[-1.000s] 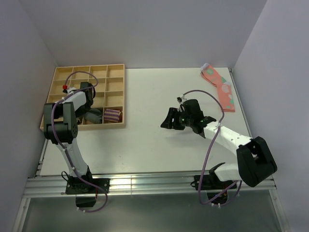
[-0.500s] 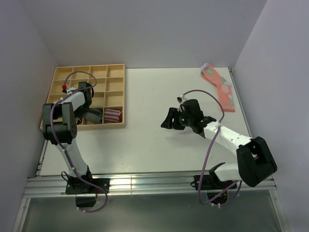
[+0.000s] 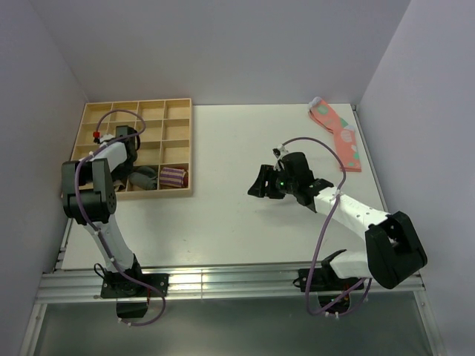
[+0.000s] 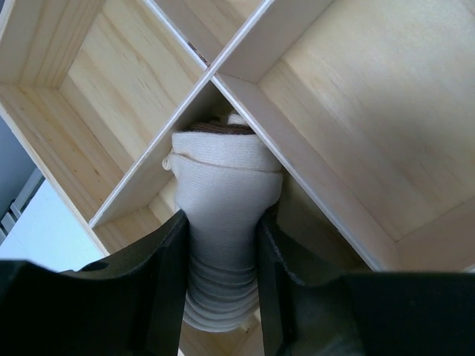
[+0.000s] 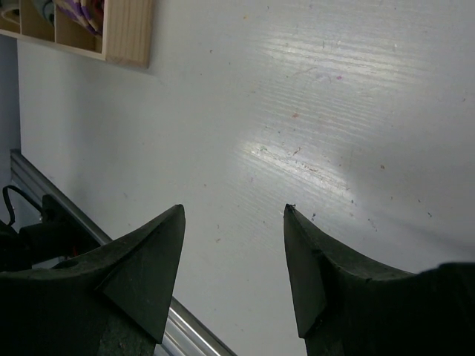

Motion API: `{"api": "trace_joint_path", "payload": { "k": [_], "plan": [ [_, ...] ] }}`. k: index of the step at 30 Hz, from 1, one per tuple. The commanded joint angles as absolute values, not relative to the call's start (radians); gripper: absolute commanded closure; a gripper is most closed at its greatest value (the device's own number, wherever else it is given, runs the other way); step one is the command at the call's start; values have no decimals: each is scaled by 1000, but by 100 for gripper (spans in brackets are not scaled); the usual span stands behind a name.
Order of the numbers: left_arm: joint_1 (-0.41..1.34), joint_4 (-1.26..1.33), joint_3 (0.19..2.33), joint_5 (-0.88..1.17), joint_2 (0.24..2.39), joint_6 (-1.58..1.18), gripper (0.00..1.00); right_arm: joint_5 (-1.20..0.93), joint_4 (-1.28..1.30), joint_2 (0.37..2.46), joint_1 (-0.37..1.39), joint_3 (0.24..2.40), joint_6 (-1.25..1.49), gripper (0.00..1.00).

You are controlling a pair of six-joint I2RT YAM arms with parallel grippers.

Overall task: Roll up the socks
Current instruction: Place the sock in the storage box, then reset both arms

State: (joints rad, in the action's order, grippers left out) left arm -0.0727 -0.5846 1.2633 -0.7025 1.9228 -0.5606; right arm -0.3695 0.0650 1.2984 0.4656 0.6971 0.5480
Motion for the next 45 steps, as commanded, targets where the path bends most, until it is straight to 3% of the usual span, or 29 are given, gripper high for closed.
{"api": "trace_joint_path", "payload": {
  "k": [1,34,41,45],
  "plan": [
    [-51,-495,1227,-508,1950,-580,56,-360,46,1264,462,686,526,37],
    [-51,-629,1282,-549,1741,-607,34,-377,25,1246,477,683,523,37],
    [-51,-684,1310,-584,1681,-629,35,-367,21,1244,491,683,520,37],
    [-48,-661,1299,-500,1556,-627,36,-353,26,1233,495,689,512,37]
  ]
}}
